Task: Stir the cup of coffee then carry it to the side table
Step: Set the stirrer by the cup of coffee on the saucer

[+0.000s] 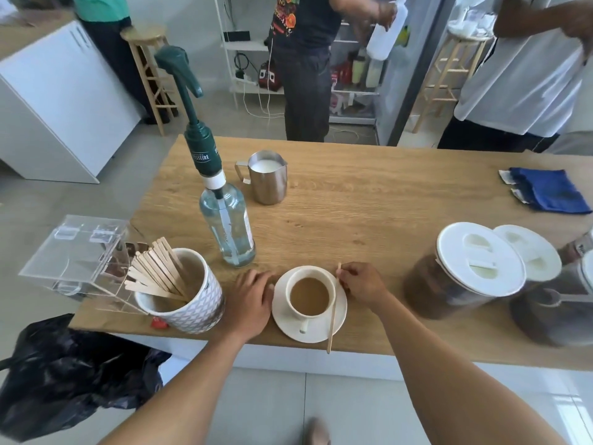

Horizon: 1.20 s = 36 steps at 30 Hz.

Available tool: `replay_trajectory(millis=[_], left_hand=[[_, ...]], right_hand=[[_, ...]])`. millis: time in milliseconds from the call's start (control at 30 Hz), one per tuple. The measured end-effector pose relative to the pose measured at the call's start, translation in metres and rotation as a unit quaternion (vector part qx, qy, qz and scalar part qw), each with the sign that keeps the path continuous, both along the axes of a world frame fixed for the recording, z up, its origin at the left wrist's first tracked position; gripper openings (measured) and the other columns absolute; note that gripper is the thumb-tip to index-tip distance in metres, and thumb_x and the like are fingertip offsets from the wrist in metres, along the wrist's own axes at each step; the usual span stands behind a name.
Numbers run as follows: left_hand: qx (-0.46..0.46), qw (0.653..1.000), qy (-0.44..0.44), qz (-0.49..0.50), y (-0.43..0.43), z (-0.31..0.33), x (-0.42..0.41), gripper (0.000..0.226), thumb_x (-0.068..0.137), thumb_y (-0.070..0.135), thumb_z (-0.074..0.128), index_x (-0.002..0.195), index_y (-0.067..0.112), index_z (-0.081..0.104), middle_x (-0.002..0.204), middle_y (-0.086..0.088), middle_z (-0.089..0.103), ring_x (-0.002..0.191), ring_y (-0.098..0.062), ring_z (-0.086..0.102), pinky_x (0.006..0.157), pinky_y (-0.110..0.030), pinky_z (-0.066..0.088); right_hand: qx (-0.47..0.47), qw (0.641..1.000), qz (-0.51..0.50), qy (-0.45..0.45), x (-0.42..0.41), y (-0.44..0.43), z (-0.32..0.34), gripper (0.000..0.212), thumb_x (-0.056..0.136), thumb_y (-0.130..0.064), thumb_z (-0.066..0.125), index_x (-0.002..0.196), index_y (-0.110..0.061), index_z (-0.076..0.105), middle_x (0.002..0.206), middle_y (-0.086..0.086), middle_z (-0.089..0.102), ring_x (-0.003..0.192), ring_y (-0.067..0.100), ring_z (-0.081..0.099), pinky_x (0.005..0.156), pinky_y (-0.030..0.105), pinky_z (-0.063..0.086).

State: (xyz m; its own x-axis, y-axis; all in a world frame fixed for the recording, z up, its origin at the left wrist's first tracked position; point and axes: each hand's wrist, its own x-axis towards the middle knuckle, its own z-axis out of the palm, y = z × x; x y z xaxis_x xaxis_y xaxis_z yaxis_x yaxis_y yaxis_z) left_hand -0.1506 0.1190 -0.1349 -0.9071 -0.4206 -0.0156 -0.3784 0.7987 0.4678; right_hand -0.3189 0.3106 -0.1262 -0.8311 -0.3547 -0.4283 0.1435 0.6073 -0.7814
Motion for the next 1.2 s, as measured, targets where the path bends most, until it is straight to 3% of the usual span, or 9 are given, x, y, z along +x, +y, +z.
replay_trajectory(millis=[333, 500, 667, 1000, 1200], left_hand=[[-0.011, 1.0, -0.006, 0.014, 0.004, -0.007, -0.001, 0.061, 0.093, 0.05, 0.022, 0.131, 0.019, 0.059, 0.118, -0.003, 0.054, 0.115, -0.025, 0.047, 0.097, -0.04, 0.041], [-0.02, 1.0, -0.018, 0.015, 0.006, -0.007, 0.001, 0.06, 0.093, 0.051, 0.023, 0.132, 0.021, 0.058, 0.12, 0.0, 0.053, 0.116, -0.022, 0.046, 0.1, -0.038, 0.039], [-0.023, 0.999, -0.02, 0.016, 0.007, -0.01, 0.004, 0.054, 0.094, 0.048, 0.026, 0.131, 0.023, 0.057, 0.124, 0.002, 0.052, 0.119, -0.021, 0.046, 0.101, -0.041, 0.041], [-0.036, 0.999, -0.003, 0.038, 0.014, -0.014, 0.006, 0.05, 0.096, 0.047, 0.023, 0.128, 0.028, 0.057, 0.125, 0.005, 0.053, 0.118, -0.019, 0.046, 0.097, -0.041, 0.041], [-0.014, 0.999, -0.001, 0.048, 0.017, -0.015, 0.008, 0.054, 0.097, 0.048, 0.018, 0.132, 0.029, 0.055, 0.128, 0.004, 0.052, 0.121, -0.019, 0.044, 0.1, -0.04, 0.039]], right_hand=[[-0.034, 0.999, -0.024, -0.026, -0.001, 0.0, -0.005, 0.007, 0.089, -0.017, 0.067, 0.094, -0.014, 0.072, 0.077, -0.001, 0.068, 0.072, 0.014, 0.059, 0.081, 0.036, 0.052], [-0.038, 0.999, -0.017, -0.018, -0.002, -0.002, -0.005, 0.009, 0.09, -0.021, 0.067, 0.097, -0.017, 0.07, 0.081, -0.004, 0.067, 0.073, 0.012, 0.06, 0.077, 0.031, 0.05], [-0.033, 0.999, -0.01, -0.025, -0.005, -0.002, -0.009, 0.016, 0.088, -0.026, 0.068, 0.103, -0.019, 0.072, 0.088, -0.002, 0.071, 0.085, 0.019, 0.067, 0.086, 0.038, 0.055], [-0.029, 0.999, 0.022, -0.024, -0.008, 0.0, -0.009, 0.017, 0.089, -0.026, 0.067, 0.103, -0.02, 0.073, 0.092, -0.003, 0.072, 0.083, 0.014, 0.063, 0.09, 0.037, 0.053], [-0.019, 0.999, 0.022, -0.013, -0.008, 0.003, -0.011, 0.015, 0.089, -0.027, 0.066, 0.101, -0.021, 0.074, 0.086, -0.004, 0.071, 0.075, 0.011, 0.061, 0.084, 0.037, 0.053]])
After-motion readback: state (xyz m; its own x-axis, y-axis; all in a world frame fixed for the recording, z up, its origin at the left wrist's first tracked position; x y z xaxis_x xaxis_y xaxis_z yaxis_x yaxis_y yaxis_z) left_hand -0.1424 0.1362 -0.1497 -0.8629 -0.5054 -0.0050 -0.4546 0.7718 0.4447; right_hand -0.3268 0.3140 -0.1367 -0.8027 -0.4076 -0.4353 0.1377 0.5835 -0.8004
